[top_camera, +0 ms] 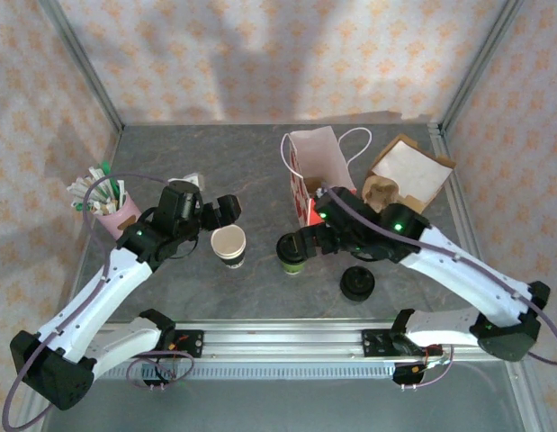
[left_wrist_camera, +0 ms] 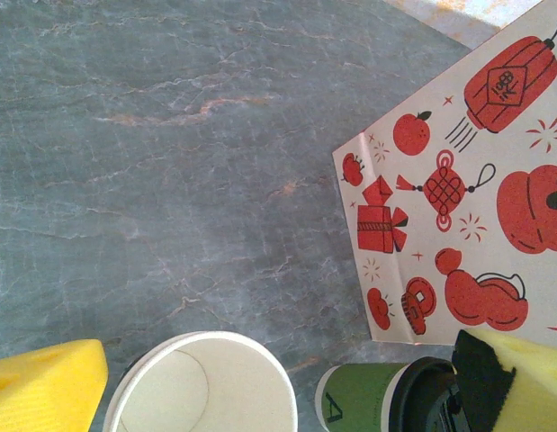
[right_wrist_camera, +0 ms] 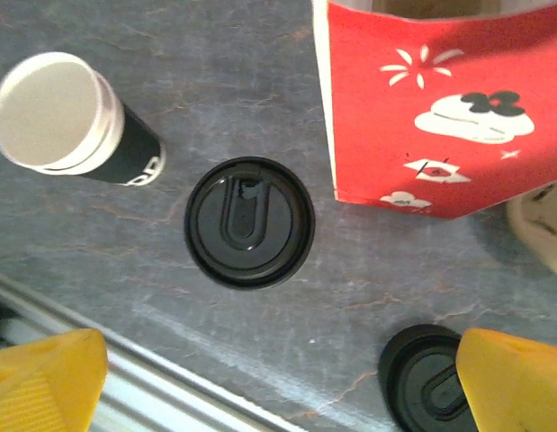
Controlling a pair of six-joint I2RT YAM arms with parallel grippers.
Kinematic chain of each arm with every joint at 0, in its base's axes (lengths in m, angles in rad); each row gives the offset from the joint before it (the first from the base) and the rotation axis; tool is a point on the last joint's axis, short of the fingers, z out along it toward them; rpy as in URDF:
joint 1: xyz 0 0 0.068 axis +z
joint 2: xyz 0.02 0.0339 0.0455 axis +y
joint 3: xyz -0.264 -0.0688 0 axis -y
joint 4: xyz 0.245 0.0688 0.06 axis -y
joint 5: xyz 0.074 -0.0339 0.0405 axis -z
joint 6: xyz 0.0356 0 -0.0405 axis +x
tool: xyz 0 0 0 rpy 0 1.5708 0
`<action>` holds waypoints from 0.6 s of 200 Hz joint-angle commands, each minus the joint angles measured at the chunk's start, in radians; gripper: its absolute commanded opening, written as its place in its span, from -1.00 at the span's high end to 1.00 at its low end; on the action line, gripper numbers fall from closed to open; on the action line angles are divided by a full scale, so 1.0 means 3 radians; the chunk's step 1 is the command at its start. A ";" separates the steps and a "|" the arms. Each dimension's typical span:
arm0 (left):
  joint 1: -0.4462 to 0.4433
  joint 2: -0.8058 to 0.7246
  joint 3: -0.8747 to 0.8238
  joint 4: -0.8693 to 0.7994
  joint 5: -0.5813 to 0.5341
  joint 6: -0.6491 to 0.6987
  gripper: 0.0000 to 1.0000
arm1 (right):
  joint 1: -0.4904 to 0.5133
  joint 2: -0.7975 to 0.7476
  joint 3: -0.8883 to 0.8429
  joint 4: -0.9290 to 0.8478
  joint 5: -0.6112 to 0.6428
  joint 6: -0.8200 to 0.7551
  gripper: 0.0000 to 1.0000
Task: Pack the takeout coffee
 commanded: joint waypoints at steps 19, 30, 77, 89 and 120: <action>0.0004 0.0017 -0.0057 0.0108 -0.0130 0.0010 -1.00 | 0.0027 0.0050 0.0069 0.0186 -0.0085 -0.0125 -0.99; 0.0010 0.0016 -0.0070 0.0112 -0.0129 0.0013 -1.00 | 0.0024 0.0083 0.0077 0.0294 -0.0405 -0.0171 -0.99; 0.0030 -0.0004 -0.0126 0.0139 -0.0113 -0.0001 -1.00 | 0.0227 0.0795 0.0580 -0.0313 -0.0210 -0.0223 -0.91; 0.0043 0.0011 -0.0125 0.0133 -0.0115 0.0003 -1.00 | 0.0238 0.0979 0.0649 -0.0432 -0.0280 -0.0243 -0.87; 0.0089 0.0042 -0.0137 0.0137 -0.0067 0.0013 -1.00 | 0.0249 0.1243 0.0661 -0.0467 -0.0278 -0.0268 -0.80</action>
